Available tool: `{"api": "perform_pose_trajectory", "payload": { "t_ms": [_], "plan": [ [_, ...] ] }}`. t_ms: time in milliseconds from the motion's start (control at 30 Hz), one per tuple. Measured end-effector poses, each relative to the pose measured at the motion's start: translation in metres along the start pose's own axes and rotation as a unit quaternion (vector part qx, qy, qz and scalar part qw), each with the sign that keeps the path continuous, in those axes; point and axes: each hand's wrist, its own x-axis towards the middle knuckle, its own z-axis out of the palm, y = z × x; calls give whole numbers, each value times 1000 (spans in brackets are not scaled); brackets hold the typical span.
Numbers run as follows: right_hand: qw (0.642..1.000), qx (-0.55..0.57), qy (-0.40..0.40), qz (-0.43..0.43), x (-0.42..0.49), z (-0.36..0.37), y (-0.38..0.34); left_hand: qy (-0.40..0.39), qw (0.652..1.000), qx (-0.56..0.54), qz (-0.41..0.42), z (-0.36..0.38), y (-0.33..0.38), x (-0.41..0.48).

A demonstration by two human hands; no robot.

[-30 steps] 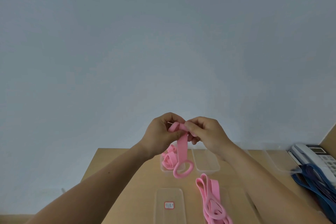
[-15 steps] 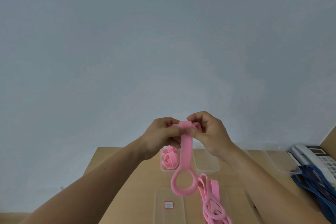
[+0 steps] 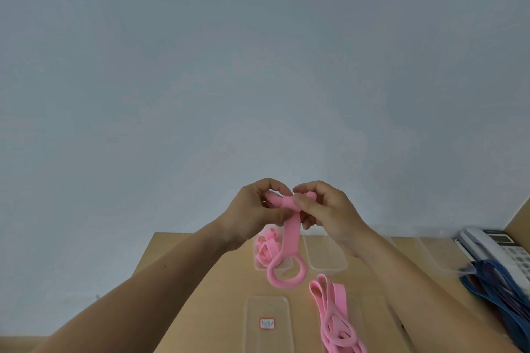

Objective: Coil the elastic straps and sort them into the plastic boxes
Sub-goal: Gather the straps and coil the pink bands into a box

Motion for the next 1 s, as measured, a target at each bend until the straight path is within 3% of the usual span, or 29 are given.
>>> {"api": "perform_pose_trajectory", "payload": {
  "t_ms": [367, 667, 1000],
  "plan": [
    [997, -38, 15, -64, 2, 1, 1, -27, 997, 16, -68, -1, -2, 0],
    [994, -63, -2, -93, 0, 0, 6, -80, 988, -52, -119, -3, 4, 0],
    [1000, -1, -14, -28, -1, -4, 1, 0, 999, -23, -40, -1, 0, 1]
  ]
}}
